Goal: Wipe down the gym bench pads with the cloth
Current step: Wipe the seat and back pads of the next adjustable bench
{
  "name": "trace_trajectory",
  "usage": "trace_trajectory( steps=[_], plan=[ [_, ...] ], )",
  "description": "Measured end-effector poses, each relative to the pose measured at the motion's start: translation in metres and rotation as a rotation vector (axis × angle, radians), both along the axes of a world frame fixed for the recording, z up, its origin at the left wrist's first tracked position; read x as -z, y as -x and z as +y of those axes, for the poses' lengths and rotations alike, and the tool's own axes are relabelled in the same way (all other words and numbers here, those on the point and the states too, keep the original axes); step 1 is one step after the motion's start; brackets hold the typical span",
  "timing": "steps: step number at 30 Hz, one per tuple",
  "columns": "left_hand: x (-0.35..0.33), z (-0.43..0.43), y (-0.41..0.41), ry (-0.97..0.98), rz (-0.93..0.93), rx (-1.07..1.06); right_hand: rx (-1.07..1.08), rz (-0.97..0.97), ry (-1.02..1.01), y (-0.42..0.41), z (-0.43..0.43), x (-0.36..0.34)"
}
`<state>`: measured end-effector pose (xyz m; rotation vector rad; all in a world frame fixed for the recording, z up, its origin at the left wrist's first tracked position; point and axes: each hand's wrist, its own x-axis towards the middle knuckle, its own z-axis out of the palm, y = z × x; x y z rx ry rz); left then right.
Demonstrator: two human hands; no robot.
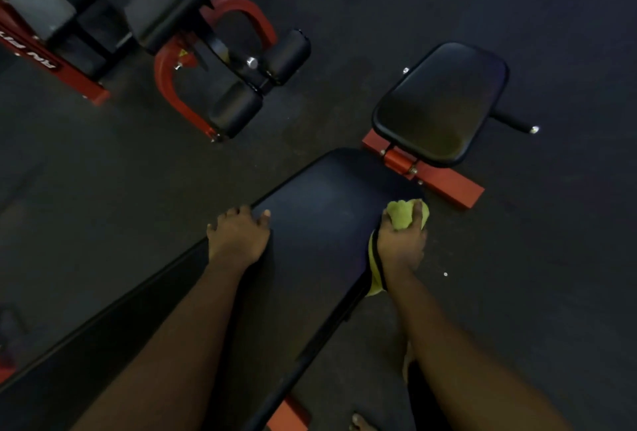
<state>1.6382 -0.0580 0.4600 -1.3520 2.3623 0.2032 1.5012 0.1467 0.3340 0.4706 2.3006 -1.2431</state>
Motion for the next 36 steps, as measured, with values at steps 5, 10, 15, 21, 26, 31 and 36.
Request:
trace_trajectory(
  steps=[5, 10, 15, 21, 26, 31, 36],
  plan=[
    [0.013, -0.011, 0.021, 0.083, 0.037, -0.024, -0.182, -0.091, -0.033, 0.113, 0.008, 0.047],
    [0.015, -0.02, 0.023, 0.06, 0.055, -0.08, -0.742, -0.029, -0.273, 0.163, -0.034, 0.055],
    [0.011, -0.026, 0.025, -0.058, 0.056, -0.133, -1.167, 0.305, -0.22, 0.127, -0.103, 0.017],
    [-0.012, -0.032, -0.007, -0.205, 0.179, -0.217, -1.662, 0.786, 0.209, 0.04, -0.076, -0.014],
    [-0.037, -0.028, -0.061, -0.092, 0.111, -0.288, -1.212, 0.493, -0.197, 0.045, -0.112, -0.022],
    [-0.072, -0.018, -0.11, 0.016, 0.095, -0.383, -1.393, 0.612, -0.082, -0.065, -0.13, -0.069],
    [-0.107, -0.007, -0.177, 0.142, 0.08, -0.452, -1.679, 0.771, 0.262, -0.173, -0.129, -0.122]
  ],
)
